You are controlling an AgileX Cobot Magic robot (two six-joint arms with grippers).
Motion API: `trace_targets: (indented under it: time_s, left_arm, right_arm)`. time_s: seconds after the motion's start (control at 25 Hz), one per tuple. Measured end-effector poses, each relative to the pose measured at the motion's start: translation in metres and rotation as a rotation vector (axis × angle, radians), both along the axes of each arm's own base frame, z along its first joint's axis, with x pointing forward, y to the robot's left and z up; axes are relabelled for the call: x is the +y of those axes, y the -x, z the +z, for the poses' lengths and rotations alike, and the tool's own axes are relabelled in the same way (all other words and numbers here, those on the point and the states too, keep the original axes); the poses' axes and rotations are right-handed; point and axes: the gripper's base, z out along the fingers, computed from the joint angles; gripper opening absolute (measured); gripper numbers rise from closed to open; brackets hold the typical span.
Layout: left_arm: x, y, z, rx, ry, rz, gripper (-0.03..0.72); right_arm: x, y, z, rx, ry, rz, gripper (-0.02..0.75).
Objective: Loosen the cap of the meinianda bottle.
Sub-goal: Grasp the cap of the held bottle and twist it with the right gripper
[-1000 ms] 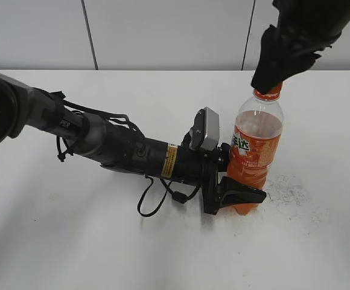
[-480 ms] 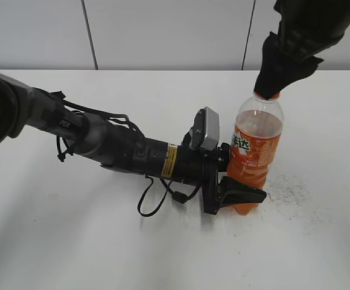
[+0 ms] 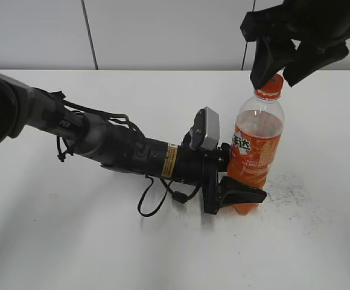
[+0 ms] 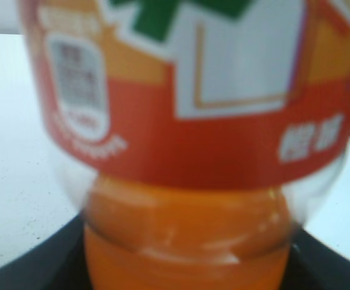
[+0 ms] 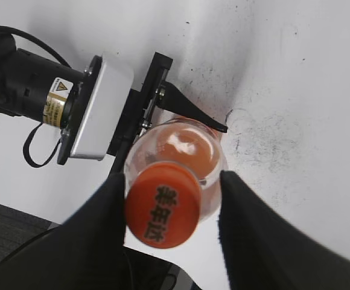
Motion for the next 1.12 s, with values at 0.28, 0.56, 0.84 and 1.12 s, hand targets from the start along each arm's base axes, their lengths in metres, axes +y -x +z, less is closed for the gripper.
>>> trace_targets:
  time_s: [0.28, 0.56, 0.84, 1.12]
  left_arm:
    - [0.0, -0.0002, 0.0001, 0.002, 0.001, 0.002, 0.49]
    - [-0.0001, -0.0003, 0.0001, 0.003, 0.001, 0.004, 0.49]
    - [-0.0004, -0.0003, 0.0002, 0.008, 0.001, 0.008, 0.49]
    - [-0.0004, -0.0004, 0.0001, 0.01, 0.0, 0.009, 0.49]
  right_arm:
    - [0.0007, 0.0002, 0.0001, -0.013, 0.006, 0.057, 0.261]
    - [0.0006, -0.0002, 0.0005, -0.154, 0.129, 0.566, 0.261]
    - [0.0003, 0.0003, 0.0017, -0.239, 0.202, 0.866, 0.261]
    - [0.0017, 0.0008, 0.002, -0.272, 0.212, 0.981, 0.261]
